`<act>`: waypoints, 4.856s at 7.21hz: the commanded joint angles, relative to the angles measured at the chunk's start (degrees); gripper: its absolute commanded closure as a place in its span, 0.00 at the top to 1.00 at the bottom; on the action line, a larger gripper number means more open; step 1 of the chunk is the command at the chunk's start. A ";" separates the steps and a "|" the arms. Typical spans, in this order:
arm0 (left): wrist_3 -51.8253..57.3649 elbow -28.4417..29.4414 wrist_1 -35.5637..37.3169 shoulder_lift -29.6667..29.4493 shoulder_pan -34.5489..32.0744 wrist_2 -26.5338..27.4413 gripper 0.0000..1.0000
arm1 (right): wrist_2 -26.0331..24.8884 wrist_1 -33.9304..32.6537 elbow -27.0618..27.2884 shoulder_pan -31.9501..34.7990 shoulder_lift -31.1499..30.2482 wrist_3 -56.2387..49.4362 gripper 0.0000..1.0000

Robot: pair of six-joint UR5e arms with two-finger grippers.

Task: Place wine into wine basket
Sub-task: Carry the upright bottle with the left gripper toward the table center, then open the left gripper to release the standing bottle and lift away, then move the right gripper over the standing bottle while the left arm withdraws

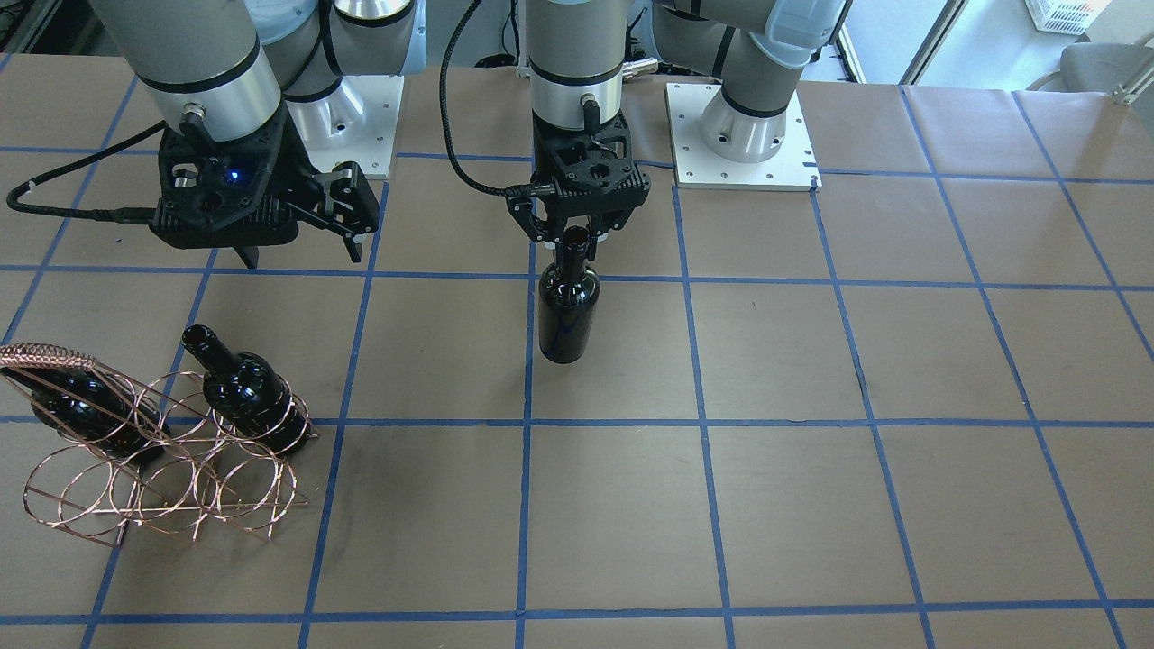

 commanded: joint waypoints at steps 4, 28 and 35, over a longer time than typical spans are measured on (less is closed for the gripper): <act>-0.13 -0.62 0.50 -0.85 -0.05 -0.36 0.14 | 0.15 -0.08 0.01 0.02 0.36 0.21 1.00; 35.38 9.05 -18.48 6.61 19.11 -2.29 1.00 | -1.35 -2.53 -0.16 13.78 1.85 18.63 1.00; 41.28 8.17 -18.57 7.32 22.36 -3.69 1.00 | -0.83 -7.19 -0.16 25.33 7.83 30.97 0.98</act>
